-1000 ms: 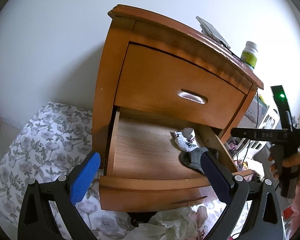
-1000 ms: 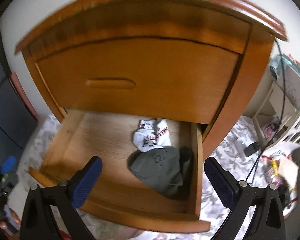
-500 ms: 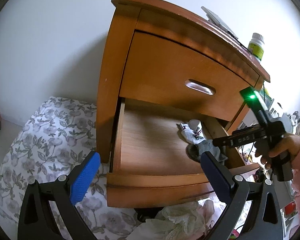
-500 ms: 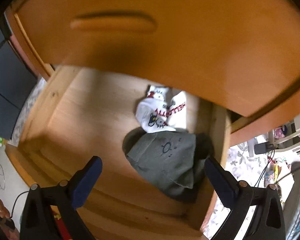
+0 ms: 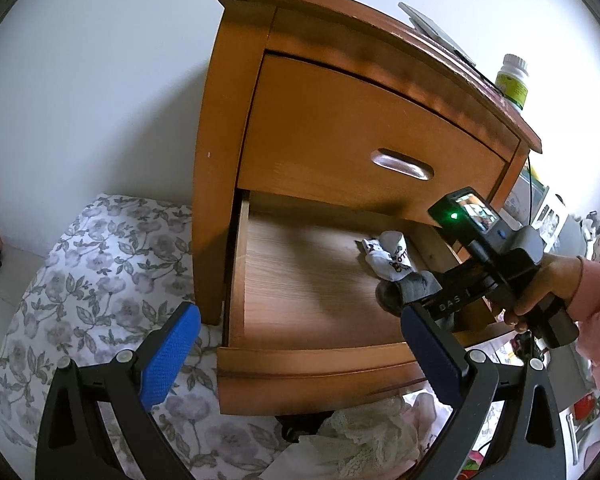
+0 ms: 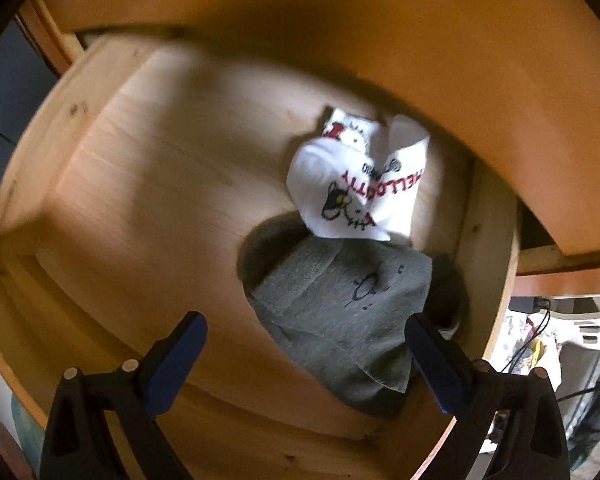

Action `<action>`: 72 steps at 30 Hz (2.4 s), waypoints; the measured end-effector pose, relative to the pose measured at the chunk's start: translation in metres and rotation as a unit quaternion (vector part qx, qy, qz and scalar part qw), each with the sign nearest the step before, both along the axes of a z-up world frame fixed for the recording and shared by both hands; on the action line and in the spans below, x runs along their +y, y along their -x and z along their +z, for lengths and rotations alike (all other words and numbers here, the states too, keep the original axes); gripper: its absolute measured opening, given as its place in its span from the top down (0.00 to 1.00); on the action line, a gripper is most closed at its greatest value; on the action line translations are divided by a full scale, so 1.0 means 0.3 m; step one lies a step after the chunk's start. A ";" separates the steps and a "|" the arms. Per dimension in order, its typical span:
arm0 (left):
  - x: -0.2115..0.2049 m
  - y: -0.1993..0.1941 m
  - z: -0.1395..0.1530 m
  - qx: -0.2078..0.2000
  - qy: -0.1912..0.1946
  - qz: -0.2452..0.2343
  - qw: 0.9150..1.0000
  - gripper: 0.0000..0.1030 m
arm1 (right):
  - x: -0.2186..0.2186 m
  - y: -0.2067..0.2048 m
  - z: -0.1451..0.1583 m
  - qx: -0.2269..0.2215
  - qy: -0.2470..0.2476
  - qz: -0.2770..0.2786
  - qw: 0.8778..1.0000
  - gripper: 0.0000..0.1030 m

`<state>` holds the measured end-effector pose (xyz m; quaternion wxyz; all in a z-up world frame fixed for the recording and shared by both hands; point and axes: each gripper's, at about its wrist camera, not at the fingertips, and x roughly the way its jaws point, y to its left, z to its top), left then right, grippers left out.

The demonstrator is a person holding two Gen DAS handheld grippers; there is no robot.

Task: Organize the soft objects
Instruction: 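Reach the right gripper into the drawer toward the grey cloth, then close the right gripper on the grey cloth, then lift the grey cloth up out of the drawer with the right gripper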

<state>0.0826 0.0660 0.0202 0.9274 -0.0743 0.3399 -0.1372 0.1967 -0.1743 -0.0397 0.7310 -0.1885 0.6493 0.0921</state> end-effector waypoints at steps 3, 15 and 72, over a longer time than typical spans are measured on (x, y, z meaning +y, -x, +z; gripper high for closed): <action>-0.002 -0.004 -0.004 0.003 0.000 -0.002 1.000 0.03 | 0.014 -0.003 -0.022 0.005 0.017 0.010 1.000 0.05; 0.000 -0.012 -0.013 0.008 -0.001 -0.005 1.000 0.03 | 0.067 -0.023 -0.067 0.002 0.049 0.023 0.999 0.21; -0.031 0.122 0.078 0.056 -0.042 0.013 0.997 0.03 | -0.169 0.363 0.602 -0.263 -0.143 -0.060 0.952 0.86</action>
